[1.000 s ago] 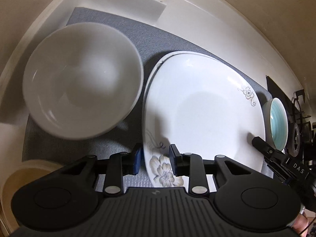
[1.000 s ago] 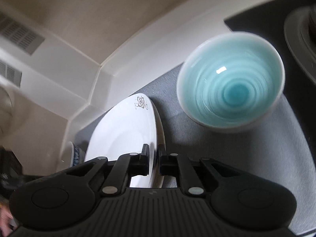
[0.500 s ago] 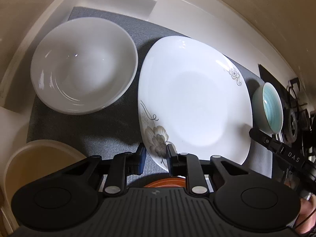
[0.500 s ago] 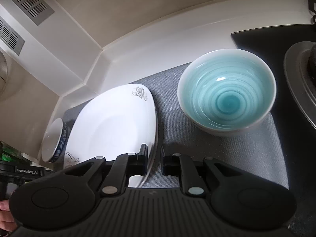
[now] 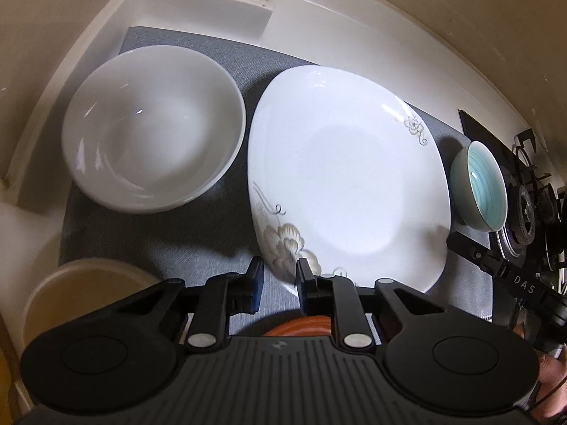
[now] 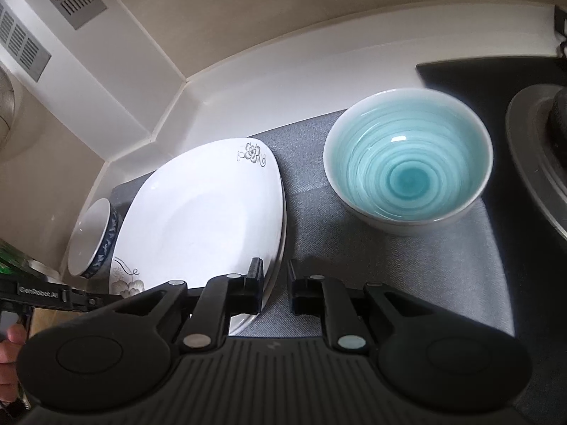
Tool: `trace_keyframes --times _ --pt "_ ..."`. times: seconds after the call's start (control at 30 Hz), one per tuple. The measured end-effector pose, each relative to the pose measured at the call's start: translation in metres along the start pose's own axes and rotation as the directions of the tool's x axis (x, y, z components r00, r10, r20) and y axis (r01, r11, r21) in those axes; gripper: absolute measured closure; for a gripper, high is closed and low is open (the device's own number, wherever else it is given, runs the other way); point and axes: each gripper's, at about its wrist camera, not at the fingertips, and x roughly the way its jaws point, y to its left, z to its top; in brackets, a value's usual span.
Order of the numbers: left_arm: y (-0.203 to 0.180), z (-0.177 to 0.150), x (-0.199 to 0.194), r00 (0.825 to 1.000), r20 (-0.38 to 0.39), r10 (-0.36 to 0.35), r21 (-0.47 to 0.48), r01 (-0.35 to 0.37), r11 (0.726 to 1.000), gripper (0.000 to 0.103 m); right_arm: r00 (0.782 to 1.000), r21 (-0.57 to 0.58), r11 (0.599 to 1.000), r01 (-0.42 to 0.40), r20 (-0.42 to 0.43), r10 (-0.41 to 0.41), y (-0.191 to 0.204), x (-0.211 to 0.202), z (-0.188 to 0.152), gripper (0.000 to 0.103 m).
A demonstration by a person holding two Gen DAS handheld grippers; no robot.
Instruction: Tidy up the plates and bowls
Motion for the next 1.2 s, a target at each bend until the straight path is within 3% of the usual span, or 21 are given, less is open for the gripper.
trace_keyframes --times 0.1,0.17,0.37,0.4,0.43,0.47,0.5,0.57,0.67,0.8,0.87,0.93,1.03,1.2 --pt "0.000 -0.008 -0.017 1.000 0.023 -0.007 0.017 0.006 1.000 0.076 1.000 -0.026 0.999 -0.021 -0.015 0.020 0.011 -0.019 -0.015 0.080" --pt "-0.002 -0.015 -0.027 0.999 0.040 -0.014 0.037 0.012 0.999 0.066 0.998 -0.067 0.998 -0.017 -0.056 0.013 0.022 -0.027 -0.031 0.059" --pt "-0.015 -0.042 -0.038 0.999 0.036 -0.009 0.141 0.004 0.990 0.045 0.973 -0.112 0.991 -0.072 -0.226 0.045 0.046 -0.016 -0.081 0.058" --pt "-0.016 -0.046 -0.039 0.999 0.031 -0.009 0.151 0.004 0.989 0.044 0.968 -0.120 0.990 -0.074 -0.248 0.042 0.049 -0.011 -0.086 0.059" --pt "-0.018 -0.048 -0.037 1.000 0.023 -0.010 0.157 0.006 0.988 0.044 0.961 -0.120 0.989 -0.086 -0.270 0.051 0.051 -0.007 -0.090 0.068" --pt "-0.019 -0.050 -0.036 1.000 0.012 -0.012 0.158 0.010 0.987 0.044 0.957 -0.122 0.988 -0.099 -0.284 0.061 0.052 -0.004 -0.092 0.087" --pt "-0.020 -0.053 -0.033 1.000 -0.002 -0.015 0.156 0.015 0.988 0.044 0.955 -0.141 0.985 -0.097 -0.292 0.052 0.054 -0.003 -0.094 0.094" --pt "-0.022 -0.055 -0.030 1.000 -0.019 -0.013 0.159 0.016 0.987 0.044 0.964 -0.175 0.983 -0.056 -0.267 0.007 0.053 -0.006 -0.092 0.097" --pt "-0.030 -0.059 -0.027 0.999 -0.034 0.011 0.190 -0.005 0.982 0.046 0.978 -0.127 0.992 0.026 -0.201 -0.051 0.033 -0.020 -0.084 0.099" --pt "-0.039 -0.068 -0.013 0.996 -0.070 0.047 0.237 -0.029 0.971 0.055 0.981 -0.084 0.995 0.059 -0.179 -0.074 0.013 -0.035 -0.079 0.099" --pt "-0.044 -0.071 -0.003 0.993 -0.103 0.052 0.253 -0.024 0.967 0.058 0.982 -0.044 0.997 0.062 -0.176 -0.069 0.008 -0.041 -0.079 0.095" --pt "-0.048 -0.075 0.008 0.990 -0.126 0.064 0.270 -0.028 0.962 0.072 0.984 -0.028 0.998 0.056 -0.167 -0.060 0.007 -0.043 -0.081 0.094" --pt "-0.049 -0.081 0.028 0.981 -0.168 0.097 0.278 -0.047 0.959 0.078 0.984 -0.029 0.998 0.058 -0.166 -0.062 0.010 -0.041 -0.087 0.078" --pt "-0.049 -0.081 0.040 0.986 -0.154 0.064 0.272 -0.020 0.962 0.089 0.978 -0.034 0.999 0.030 -0.204 -0.036 0.017 -0.032 -0.096 0.076"
